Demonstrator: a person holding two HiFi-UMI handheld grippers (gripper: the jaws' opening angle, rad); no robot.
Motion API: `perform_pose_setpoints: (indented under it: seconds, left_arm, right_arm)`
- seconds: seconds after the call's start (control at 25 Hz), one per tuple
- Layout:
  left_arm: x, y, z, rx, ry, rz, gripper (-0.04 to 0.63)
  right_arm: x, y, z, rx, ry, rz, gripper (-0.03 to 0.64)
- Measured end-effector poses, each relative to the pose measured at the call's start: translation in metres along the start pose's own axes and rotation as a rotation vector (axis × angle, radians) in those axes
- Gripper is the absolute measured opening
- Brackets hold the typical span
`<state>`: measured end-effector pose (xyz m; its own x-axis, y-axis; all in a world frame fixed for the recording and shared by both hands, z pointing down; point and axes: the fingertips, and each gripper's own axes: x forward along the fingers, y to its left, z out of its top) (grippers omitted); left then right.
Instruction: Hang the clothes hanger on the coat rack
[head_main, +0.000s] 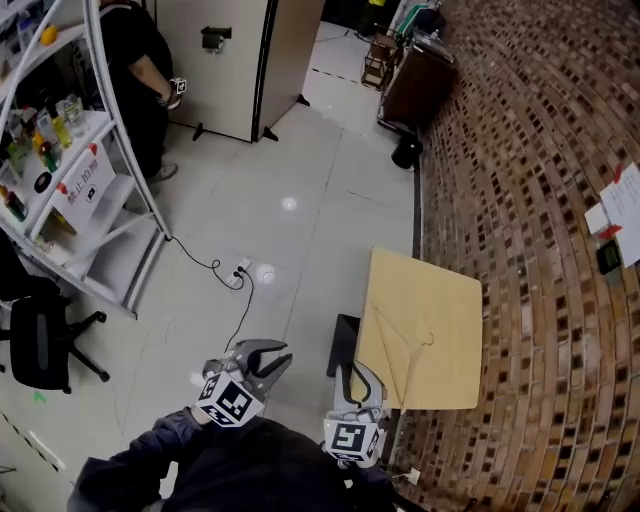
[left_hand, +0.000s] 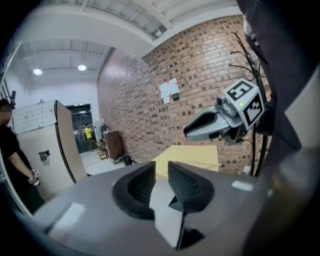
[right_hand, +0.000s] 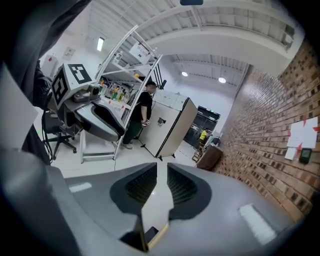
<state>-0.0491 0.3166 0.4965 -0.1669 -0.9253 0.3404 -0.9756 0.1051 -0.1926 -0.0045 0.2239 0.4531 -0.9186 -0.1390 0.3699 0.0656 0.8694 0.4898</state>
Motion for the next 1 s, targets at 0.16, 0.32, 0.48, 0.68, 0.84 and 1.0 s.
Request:
perform_pose_setpoints:
  seconds: [0.16, 0.32, 0.48, 0.68, 0.84, 1.0]
  left_arm:
    - [0.01, 0.067, -0.004, 0.008, -0.011, 0.001, 0.072]
    - [0.026, 0.118, -0.008, 0.026, -0.014, -0.02, 0.072]
    - [0.045, 0.154, -0.006, 0.056, -0.021, -0.053, 0.072]
    - [0.087, 0.163, 0.008, 0.095, -0.038, -0.156, 0.072]
    - [0.137, 0.145, 0.032, 0.144, -0.049, -0.299, 0.072]
    - [0.201, 0.115, 0.07, 0.168, -0.06, -0.418, 0.074]
  right_arm:
    - [0.06, -0.011, 0.029, -0.021, 0.002, 0.004, 0.069]
    - [0.104, -0.029, 0.044, -0.006, 0.008, -0.029, 0.069]
    - [0.135, -0.047, 0.046, 0.005, 0.024, -0.073, 0.069]
    - [0.147, -0.076, 0.033, 0.042, 0.089, -0.143, 0.069]
    - [0.136, -0.108, 0.003, 0.113, 0.145, -0.238, 0.069]
    - [0.119, -0.151, -0.042, 0.178, 0.215, -0.328, 0.069]
